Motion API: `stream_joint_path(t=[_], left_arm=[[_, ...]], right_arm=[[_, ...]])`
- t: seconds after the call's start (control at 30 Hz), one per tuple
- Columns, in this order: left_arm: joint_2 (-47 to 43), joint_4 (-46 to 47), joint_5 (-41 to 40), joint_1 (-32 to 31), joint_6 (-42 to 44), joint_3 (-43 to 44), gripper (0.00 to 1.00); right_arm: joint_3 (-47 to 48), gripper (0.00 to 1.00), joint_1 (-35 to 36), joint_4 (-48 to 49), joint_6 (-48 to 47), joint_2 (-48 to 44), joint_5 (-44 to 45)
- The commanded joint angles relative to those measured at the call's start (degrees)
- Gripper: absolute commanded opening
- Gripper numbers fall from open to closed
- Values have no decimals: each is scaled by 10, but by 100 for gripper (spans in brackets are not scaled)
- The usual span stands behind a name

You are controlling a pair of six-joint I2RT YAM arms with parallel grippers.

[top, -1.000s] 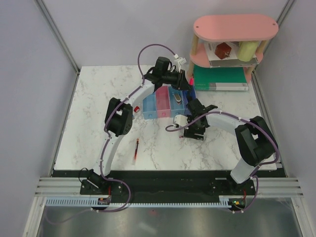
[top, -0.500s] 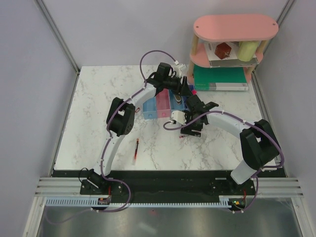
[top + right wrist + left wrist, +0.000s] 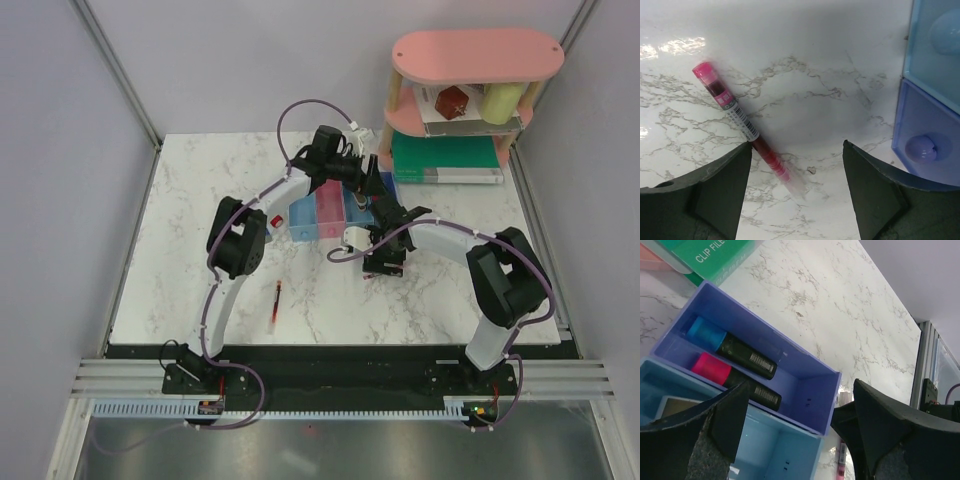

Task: Sort the stationery into containers
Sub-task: Place the pen in the storage box, then pick up the pen from the center of the board.

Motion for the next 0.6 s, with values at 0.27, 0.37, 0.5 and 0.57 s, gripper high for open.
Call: stream_joint_path(t=[0.27,0.37,0.5,0.57], left_arm=[[-174,-85,-51,72,111,-51,92],[-234,-110,-73,99,148,-89,94],[-315,-173,-110,127,213,-141,100],[-357,-214,-137,130,274,-163,100]], right_arm=[[-8,43,-13,18,-24,50,-39],[-13,25,-13,9,-17,52,-45],[-10,6,-13,-2,5,41,-40],[0,0,-13,-22,32,27,-47]])
